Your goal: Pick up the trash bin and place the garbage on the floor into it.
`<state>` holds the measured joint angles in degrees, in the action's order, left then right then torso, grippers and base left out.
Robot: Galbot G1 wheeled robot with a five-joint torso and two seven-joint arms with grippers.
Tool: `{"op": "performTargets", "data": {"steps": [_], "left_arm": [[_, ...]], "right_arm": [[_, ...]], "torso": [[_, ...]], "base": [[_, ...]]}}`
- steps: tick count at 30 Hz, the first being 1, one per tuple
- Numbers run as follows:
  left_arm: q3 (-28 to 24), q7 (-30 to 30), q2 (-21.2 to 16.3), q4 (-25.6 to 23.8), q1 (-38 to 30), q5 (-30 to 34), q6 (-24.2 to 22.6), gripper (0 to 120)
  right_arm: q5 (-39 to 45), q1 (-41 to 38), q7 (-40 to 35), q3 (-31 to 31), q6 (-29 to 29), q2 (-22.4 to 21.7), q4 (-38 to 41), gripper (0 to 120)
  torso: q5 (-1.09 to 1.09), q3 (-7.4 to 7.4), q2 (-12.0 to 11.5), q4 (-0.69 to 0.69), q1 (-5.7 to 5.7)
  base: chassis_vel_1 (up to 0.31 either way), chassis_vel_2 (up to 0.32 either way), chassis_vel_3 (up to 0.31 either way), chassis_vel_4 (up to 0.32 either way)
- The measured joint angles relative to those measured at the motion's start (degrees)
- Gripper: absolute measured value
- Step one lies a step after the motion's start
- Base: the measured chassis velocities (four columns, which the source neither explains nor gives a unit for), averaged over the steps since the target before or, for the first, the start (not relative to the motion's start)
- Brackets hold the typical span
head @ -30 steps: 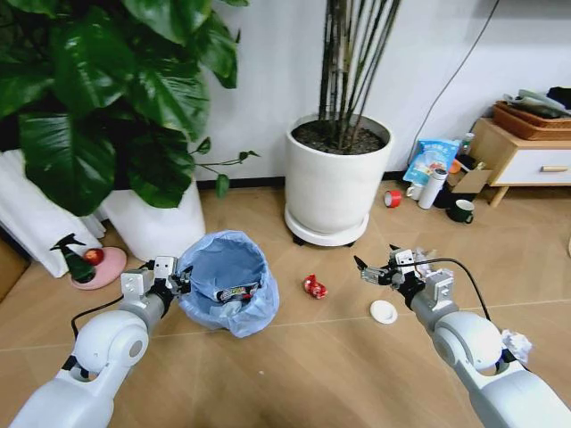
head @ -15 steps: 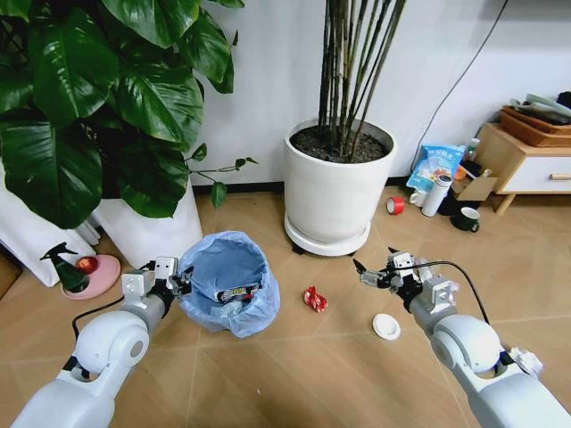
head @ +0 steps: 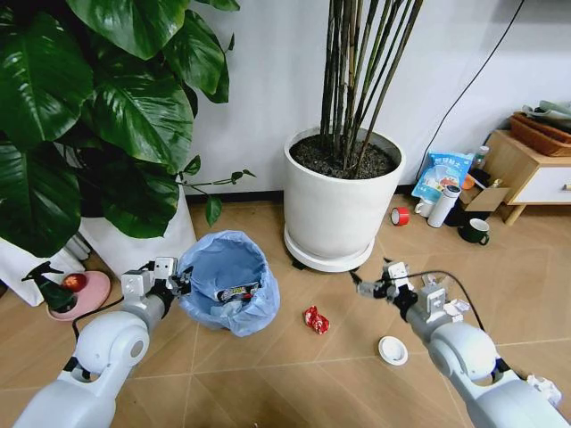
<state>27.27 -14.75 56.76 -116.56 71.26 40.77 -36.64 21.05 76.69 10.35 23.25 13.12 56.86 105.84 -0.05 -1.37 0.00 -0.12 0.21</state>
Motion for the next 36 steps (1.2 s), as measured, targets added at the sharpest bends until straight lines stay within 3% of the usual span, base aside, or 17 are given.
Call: {"op": "performTargets", "data": {"steps": [8, 17, 27, 36], "left_arm": [[2.7, 0.4, 0.0, 1.0, 0.0, 0.4, -0.3, 0], [5.3, 4.7, -2.2, 4.2, -0.4, 0.9, -0.5, 0], [7.4, 6.2, -4.0, 5.7, -0.7, 3.3, -0.5, 0], [7.1, 6.2, -4.4, 5.7, -0.8, 3.7, -0.6, 0]], "right_arm": [[-3.8, -2.1, 7.0, -4.5, -5.3, 2.7, -12.4, 100], [-7.3, -6.9, 8.0, -9.2, -6.8, 8.4, -22.6, 100], [-9.8, -13.8, 8.9, -10.3, -8.9, 14.1, -32.4, 100], [-11.6, -17.0, 10.7, -10.8, -9.4, 16.5, -38.9, 100]], "torso": [[0.0, -0.01, 0.0, -0.01, 0.0], [-0.01, -0.01, 0.0, -0.01, 0.0], [-0.01, -0.01, 0.0, 0.0, 0.01], [0.0, -0.01, 0.0, -0.01, 0.01]], "base": [[0.003, -0.004, -0.007, 0.001], [0.0, 0.0, 0.0, 0.0], [0.0, 0.0, 0.0, 0.0], [0.0, 0.0, 0.0, 0.0]]}}
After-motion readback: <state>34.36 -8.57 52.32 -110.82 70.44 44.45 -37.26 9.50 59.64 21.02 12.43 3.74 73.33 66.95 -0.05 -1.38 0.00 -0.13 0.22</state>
